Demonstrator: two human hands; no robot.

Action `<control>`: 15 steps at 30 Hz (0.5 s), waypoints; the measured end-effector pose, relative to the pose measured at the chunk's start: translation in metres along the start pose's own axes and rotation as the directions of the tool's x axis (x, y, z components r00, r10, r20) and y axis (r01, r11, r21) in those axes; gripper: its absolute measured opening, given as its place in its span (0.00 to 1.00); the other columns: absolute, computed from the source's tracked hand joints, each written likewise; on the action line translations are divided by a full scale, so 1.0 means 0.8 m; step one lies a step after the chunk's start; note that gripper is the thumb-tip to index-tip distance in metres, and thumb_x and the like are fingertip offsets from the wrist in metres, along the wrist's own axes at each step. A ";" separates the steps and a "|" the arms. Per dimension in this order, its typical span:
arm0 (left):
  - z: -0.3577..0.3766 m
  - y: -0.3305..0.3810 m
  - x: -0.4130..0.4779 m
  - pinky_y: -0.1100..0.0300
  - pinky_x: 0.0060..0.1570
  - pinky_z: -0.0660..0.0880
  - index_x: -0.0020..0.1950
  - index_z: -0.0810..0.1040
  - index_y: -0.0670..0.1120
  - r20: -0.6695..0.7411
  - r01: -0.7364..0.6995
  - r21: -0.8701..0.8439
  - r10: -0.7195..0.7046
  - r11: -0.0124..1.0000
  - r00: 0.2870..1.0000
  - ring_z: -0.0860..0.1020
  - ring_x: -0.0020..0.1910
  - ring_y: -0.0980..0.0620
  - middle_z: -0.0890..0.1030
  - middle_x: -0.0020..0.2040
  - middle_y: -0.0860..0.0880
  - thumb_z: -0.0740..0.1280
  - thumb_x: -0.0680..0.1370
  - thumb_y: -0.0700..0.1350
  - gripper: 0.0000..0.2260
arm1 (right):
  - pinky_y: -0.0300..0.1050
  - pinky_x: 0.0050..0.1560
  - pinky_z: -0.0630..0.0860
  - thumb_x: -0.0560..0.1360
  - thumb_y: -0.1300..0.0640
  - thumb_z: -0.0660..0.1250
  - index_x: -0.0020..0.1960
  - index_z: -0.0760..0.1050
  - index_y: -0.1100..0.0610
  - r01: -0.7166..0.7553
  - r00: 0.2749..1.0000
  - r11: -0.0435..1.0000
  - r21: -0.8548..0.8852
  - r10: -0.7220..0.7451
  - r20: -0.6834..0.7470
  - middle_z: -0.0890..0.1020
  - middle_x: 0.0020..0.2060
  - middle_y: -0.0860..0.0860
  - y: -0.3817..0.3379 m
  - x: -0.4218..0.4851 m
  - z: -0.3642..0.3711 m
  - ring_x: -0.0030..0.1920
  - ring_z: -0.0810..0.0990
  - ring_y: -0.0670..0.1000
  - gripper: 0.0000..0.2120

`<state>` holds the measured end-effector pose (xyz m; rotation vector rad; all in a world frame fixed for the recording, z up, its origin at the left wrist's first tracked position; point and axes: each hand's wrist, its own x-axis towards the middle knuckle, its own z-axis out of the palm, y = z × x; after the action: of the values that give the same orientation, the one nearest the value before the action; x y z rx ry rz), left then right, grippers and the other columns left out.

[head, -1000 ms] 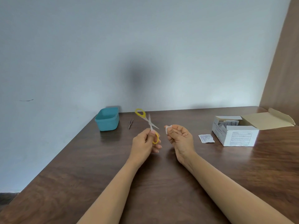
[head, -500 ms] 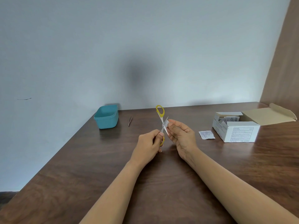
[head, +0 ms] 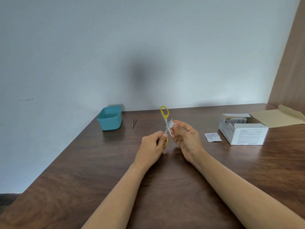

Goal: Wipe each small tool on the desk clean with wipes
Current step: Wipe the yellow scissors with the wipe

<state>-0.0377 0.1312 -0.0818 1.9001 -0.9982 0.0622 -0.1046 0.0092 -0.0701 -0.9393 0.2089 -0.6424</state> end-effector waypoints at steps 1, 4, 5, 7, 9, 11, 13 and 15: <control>0.000 0.000 0.000 0.58 0.34 0.77 0.39 0.74 0.45 -0.005 0.000 -0.004 0.000 1.000 1.000 0.79 0.29 0.57 0.79 0.35 0.46 0.59 0.82 0.48 0.14 | 0.37 0.41 0.80 0.76 0.67 0.64 0.46 0.80 0.57 -0.001 1.000 1.000 0.006 0.001 0.003 0.85 0.37 0.51 0.000 0.000 0.000 0.37 0.83 0.45 0.08; -0.001 0.001 0.000 0.61 0.33 0.76 0.40 0.74 0.44 -0.008 0.008 -0.017 -0.008 1.000 1.000 0.79 0.29 0.57 0.79 0.35 0.45 0.58 0.82 0.48 0.14 | 0.36 0.39 0.79 0.77 0.68 0.63 0.45 0.79 0.58 -0.002 1.000 1.000 0.014 0.002 0.006 0.85 0.36 0.51 -0.001 -0.001 0.001 0.36 0.83 0.45 0.09; -0.001 0.001 0.000 0.60 0.33 0.76 0.40 0.74 0.43 -0.006 0.010 -0.019 -0.010 1.000 1.000 0.79 0.30 0.56 0.79 0.36 0.44 0.58 0.82 0.48 0.14 | 0.36 0.39 0.79 0.77 0.68 0.63 0.45 0.79 0.58 -0.003 1.000 1.000 0.015 0.003 0.005 0.85 0.36 0.51 -0.001 -0.001 0.001 0.36 0.83 0.45 0.09; -0.001 0.000 0.000 0.59 0.34 0.76 0.40 0.74 0.44 -0.003 0.013 -0.014 -0.013 1.000 1.000 0.79 0.30 0.56 0.79 0.36 0.44 0.58 0.82 0.48 0.14 | 0.36 0.38 0.79 0.77 0.68 0.62 0.45 0.78 0.57 -0.006 1.000 1.000 0.017 0.006 0.000 0.85 0.35 0.50 -0.001 -0.001 0.001 0.35 0.83 0.44 0.09; 0.000 -0.001 0.001 0.56 0.35 0.77 0.40 0.74 0.44 -0.004 0.012 -0.011 -0.012 1.000 1.000 0.80 0.29 0.56 0.79 0.36 0.45 0.58 0.82 0.48 0.14 | 0.36 0.38 0.79 0.77 0.68 0.62 0.45 0.79 0.57 -0.007 1.000 1.000 0.022 0.007 0.000 0.85 0.35 0.50 -0.001 -0.001 0.001 0.35 0.83 0.44 0.09; 0.000 -0.001 0.001 0.54 0.36 0.78 0.40 0.74 0.44 -0.006 0.009 -0.001 -0.009 1.000 1.000 0.80 0.30 0.56 0.79 0.35 0.45 0.59 0.82 0.49 0.14 | 0.37 0.39 0.79 0.77 0.68 0.63 0.45 0.79 0.58 -0.009 1.000 1.000 0.026 0.009 0.002 0.85 0.36 0.50 0.000 0.000 0.001 0.36 0.83 0.44 0.09; 0.000 -0.001 0.001 0.52 0.36 0.78 0.41 0.75 0.44 -0.011 0.002 0.004 -0.002 1.000 1.000 0.80 0.30 0.56 0.80 0.35 0.45 0.59 0.82 0.49 0.14 | 0.37 0.39 0.79 0.76 0.68 0.63 0.46 0.79 0.58 -0.016 1.000 0.999 0.035 0.016 -0.005 0.86 0.36 0.51 0.000 0.001 0.001 0.36 0.83 0.45 0.09; 0.000 -0.001 0.000 0.51 0.37 0.78 0.41 0.75 0.43 -0.012 -0.002 0.007 0.002 1.000 1.000 0.80 0.29 0.57 0.80 0.36 0.45 0.58 0.82 0.49 0.14 | 0.38 0.39 0.79 0.76 0.68 0.64 0.47 0.79 0.59 -0.025 1.000 0.999 0.046 0.026 -0.018 0.86 0.37 0.52 0.001 0.001 0.000 0.37 0.84 0.46 0.08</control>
<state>-0.0366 0.1315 -0.0823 1.9032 -0.9925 0.0781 -0.1035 0.0087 -0.0704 -0.8858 0.2213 -0.6302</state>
